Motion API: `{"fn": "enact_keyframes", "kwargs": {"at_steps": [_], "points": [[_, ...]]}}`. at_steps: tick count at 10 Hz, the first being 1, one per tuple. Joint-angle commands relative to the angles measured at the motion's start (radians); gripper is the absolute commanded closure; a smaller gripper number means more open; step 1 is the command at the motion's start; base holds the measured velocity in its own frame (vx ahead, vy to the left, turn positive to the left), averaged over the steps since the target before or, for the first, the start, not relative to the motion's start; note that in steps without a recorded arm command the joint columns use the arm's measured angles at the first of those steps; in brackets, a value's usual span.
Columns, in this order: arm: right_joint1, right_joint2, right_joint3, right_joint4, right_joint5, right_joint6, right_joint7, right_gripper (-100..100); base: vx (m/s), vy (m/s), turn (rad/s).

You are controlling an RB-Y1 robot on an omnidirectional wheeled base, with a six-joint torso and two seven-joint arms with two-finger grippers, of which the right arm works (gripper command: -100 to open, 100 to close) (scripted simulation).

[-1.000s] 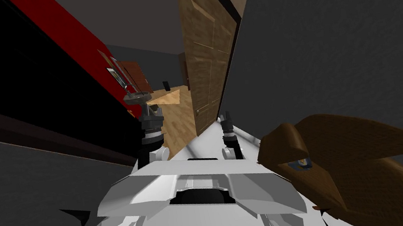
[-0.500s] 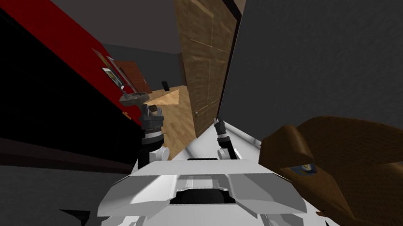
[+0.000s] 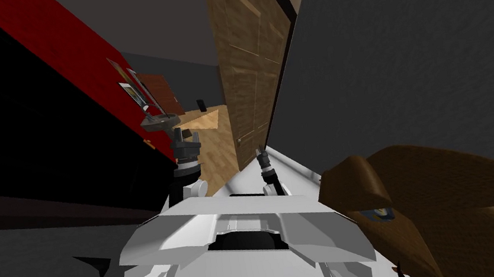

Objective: Push the door open

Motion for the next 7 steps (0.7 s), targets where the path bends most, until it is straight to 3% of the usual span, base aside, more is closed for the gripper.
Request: {"fn": "enact_keyframes", "kwargs": {"at_steps": [1,2,7], "points": [[-0.022,0.006,0.031,0.050,0.001,-0.004,-0.002,-100,0.093,-0.019,-0.018],[-0.022,0.006,0.031,0.052,0.001,-0.004,-0.002,-100,0.071,-0.018,-0.006],[-0.078,-0.003,0.118,0.198,-0.004,-0.027,-0.021,-100,0.090,-0.024,-0.014]]}}
